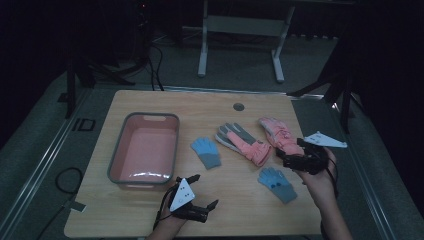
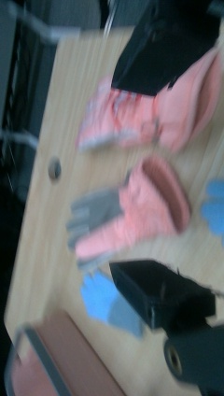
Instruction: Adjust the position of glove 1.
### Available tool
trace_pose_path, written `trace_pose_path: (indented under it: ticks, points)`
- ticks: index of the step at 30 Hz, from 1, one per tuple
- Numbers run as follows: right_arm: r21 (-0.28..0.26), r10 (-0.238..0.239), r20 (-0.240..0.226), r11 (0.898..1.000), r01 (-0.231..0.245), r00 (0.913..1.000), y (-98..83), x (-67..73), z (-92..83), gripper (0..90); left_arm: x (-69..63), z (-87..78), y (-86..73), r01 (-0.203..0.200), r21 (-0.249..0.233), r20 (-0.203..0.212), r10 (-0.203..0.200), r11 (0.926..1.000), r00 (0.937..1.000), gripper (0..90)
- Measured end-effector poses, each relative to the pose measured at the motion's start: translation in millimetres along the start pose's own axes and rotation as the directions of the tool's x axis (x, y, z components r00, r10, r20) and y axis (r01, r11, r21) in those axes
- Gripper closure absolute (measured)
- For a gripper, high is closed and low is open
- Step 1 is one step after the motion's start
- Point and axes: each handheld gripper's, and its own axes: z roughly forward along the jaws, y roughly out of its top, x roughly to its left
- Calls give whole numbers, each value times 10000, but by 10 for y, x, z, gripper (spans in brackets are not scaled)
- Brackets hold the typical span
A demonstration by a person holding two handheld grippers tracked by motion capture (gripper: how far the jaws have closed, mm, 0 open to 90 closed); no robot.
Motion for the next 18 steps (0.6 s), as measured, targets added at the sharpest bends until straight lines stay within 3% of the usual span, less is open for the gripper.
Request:
trace_pose_path:
  ticks: [1, 2, 3, 9, 18]
  points:
    - [84, -124, -110, 9999, 125, 9999, 44, 90, 75, 102, 0, 0, 0, -2, -1, 7, 2, 10000, 10000, 20]
    - [84, -124, -110, 9999, 125, 9999, 44, 90, 75, 102, 0, 0, 0, -10, 0, 17, 10, 10000, 10000, 20]
    - [2, -114, -436, 9999, 114, 9990, 84, 168, 143, 103, -3, 0, 0, 3, -2, 34, -3, 10000, 10000, 19]
    - [293, -467, -689, 9984, 488, 9965, 167, 341, 341, 136, -4, 0, 0, -28, 1, 47, 28, 10000, 10000, 20]
    - [693, -808, -1528, 9933, 922, 9850, 276, 632, 673, 136, -7, 0, 0, -24, 2, 65, 24, 10000, 10000, 20]
